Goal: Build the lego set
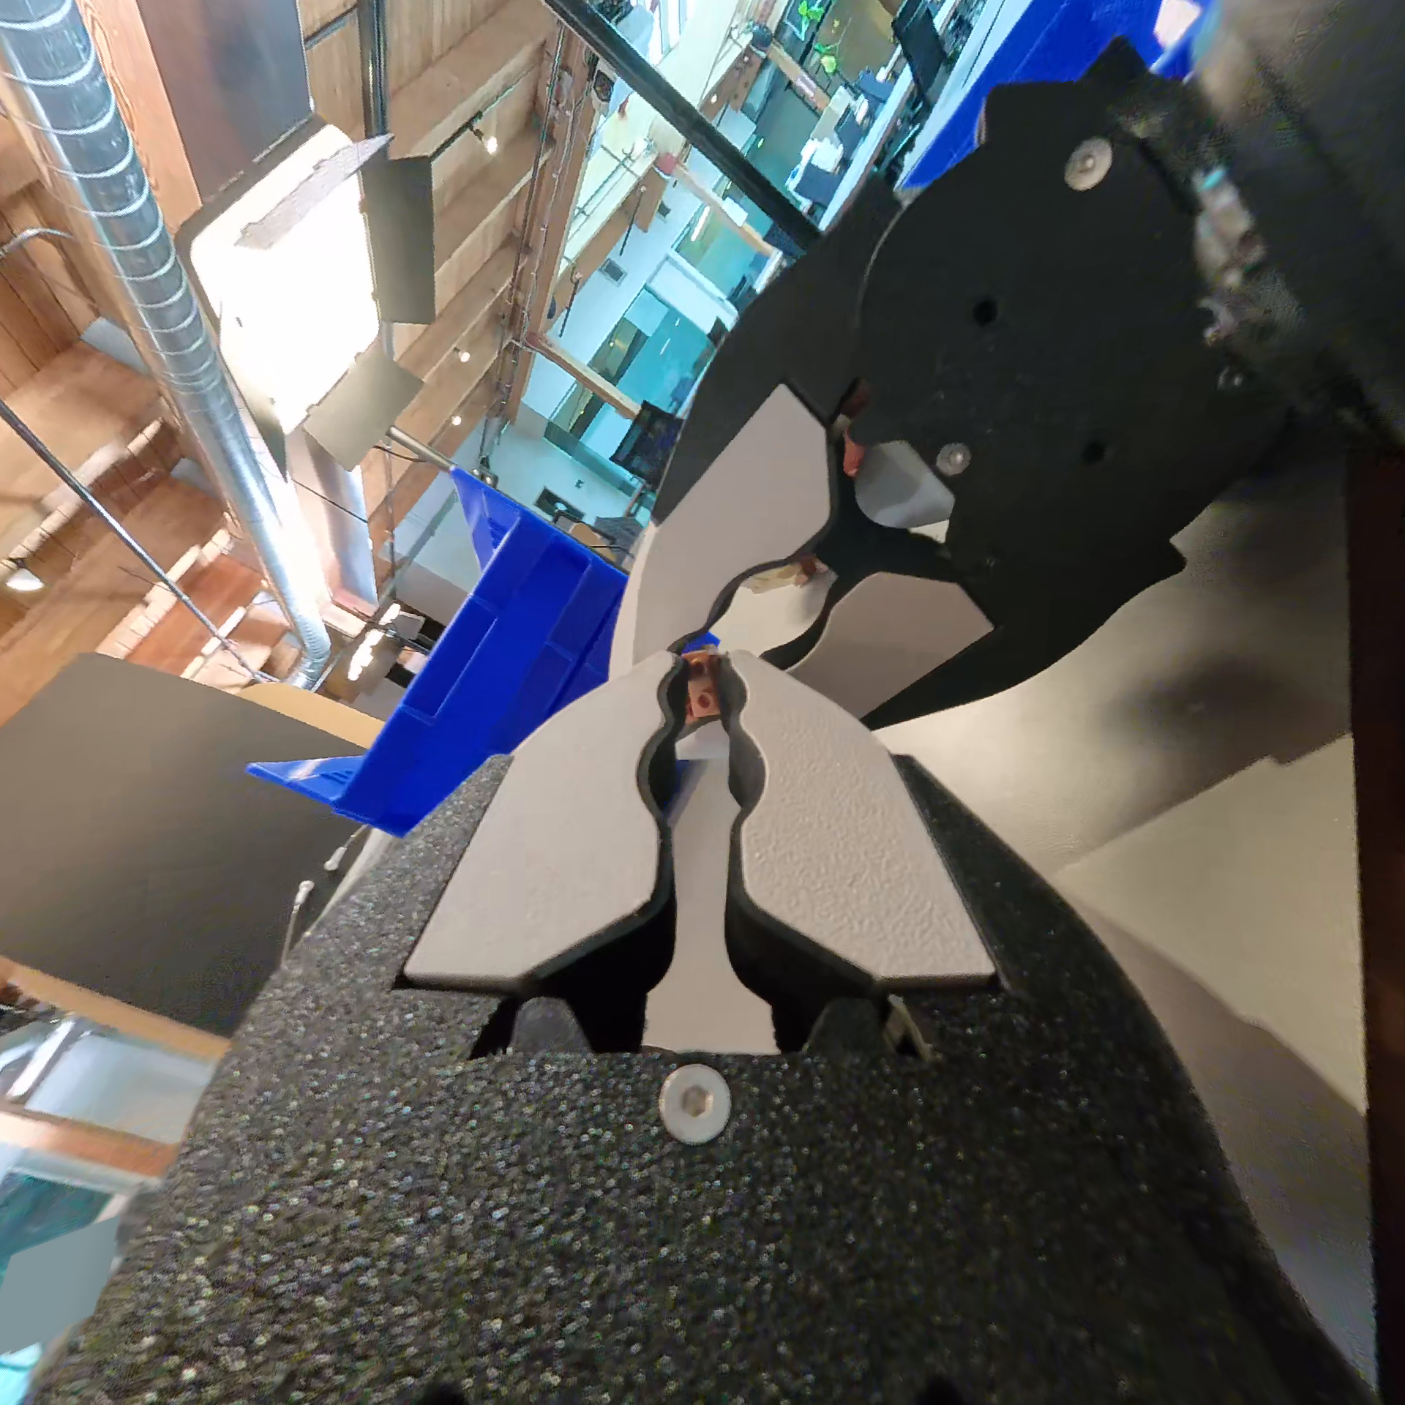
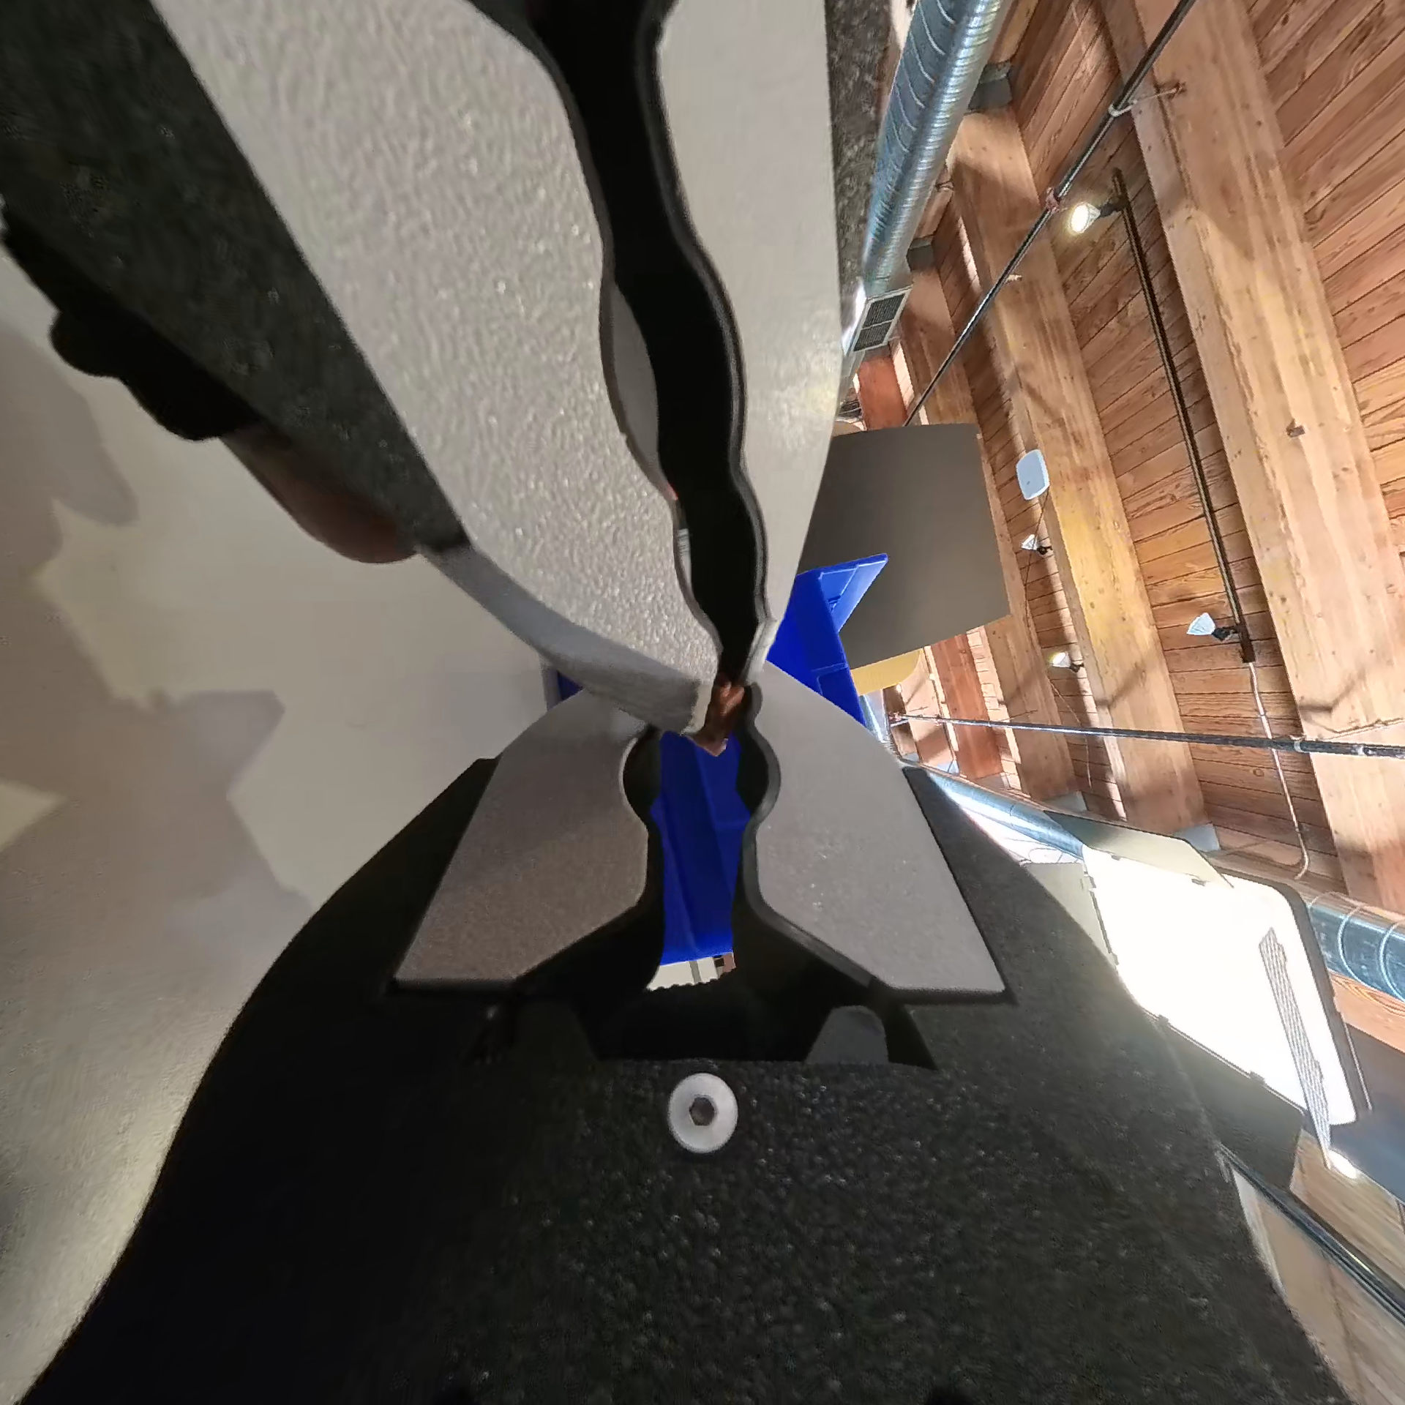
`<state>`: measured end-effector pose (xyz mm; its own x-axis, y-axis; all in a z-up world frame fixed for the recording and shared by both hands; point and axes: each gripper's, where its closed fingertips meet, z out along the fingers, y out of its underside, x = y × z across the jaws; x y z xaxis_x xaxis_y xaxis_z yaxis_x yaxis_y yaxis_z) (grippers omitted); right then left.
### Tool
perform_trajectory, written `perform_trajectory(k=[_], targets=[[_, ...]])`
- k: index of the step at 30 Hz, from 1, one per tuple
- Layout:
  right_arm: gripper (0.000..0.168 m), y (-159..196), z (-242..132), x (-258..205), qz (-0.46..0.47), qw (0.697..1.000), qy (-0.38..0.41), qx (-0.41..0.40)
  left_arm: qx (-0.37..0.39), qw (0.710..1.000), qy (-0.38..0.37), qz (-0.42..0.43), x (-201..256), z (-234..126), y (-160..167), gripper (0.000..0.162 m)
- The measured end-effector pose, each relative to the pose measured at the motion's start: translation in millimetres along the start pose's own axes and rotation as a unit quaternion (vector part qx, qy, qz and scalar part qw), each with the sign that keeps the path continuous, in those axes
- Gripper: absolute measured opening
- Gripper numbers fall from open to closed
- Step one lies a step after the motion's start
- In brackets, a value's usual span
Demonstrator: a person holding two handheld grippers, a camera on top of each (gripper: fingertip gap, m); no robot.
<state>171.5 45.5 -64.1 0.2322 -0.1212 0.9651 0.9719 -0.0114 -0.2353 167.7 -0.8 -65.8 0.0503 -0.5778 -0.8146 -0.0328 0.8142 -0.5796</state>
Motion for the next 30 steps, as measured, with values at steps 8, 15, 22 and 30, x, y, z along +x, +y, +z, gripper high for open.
perform_trajectory(k=[8, 15, 22, 30], targets=[[0.016, -2, -1, 2, 0.008, 1.0, 0.005, 0.006, 0.012, 0.999, 0.013, -0.032, -1, -2, -3, 0.007], [0.016, -4, -2, 4, 0.024, 1.0, 0.005, 0.016, 0.022, 0.999, 0.014, -0.025, -1, -5, -6, 0.007], [0.015, -5, -2, 5, 0.057, 0.998, -0.006, 0.029, 0.035, 0.999, 0.017, -0.026, -2, -6, -10, 0.007], [0.014, -5, -2, 4, 0.059, 0.998, -0.007, 0.029, 0.044, 0.998, 0.029, -0.038, -1, -7, -11, 0.007]])
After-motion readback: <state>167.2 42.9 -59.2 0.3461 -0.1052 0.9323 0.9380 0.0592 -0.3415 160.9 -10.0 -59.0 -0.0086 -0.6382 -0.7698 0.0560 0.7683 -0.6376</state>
